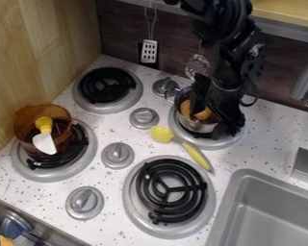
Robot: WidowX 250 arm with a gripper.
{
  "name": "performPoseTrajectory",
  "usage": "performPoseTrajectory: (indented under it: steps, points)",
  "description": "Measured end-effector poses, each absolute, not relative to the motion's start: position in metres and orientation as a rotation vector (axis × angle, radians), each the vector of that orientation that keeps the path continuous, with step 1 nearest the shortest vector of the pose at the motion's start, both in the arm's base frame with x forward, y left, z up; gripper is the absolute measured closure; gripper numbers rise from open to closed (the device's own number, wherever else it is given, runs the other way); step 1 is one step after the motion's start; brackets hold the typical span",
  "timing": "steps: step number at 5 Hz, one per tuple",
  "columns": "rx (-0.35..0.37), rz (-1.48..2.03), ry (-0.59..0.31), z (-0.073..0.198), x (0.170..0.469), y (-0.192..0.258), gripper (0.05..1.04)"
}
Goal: Moved the silver pot to the right top burner
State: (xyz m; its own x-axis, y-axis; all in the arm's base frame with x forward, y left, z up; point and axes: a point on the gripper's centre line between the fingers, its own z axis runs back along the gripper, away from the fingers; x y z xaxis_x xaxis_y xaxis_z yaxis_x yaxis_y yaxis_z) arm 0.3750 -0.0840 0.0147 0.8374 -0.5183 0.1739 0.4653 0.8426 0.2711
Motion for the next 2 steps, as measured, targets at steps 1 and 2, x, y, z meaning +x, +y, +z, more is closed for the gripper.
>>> performPoseTrajectory:
  steps: [1, 2]
  points:
    - [0.281, -0.492, -0.286, 0.023, 0.372, -0.076, 0.087]
    - [0.260, -0.454, -0.274, 0.027, 0.354, -0.071, 0.087]
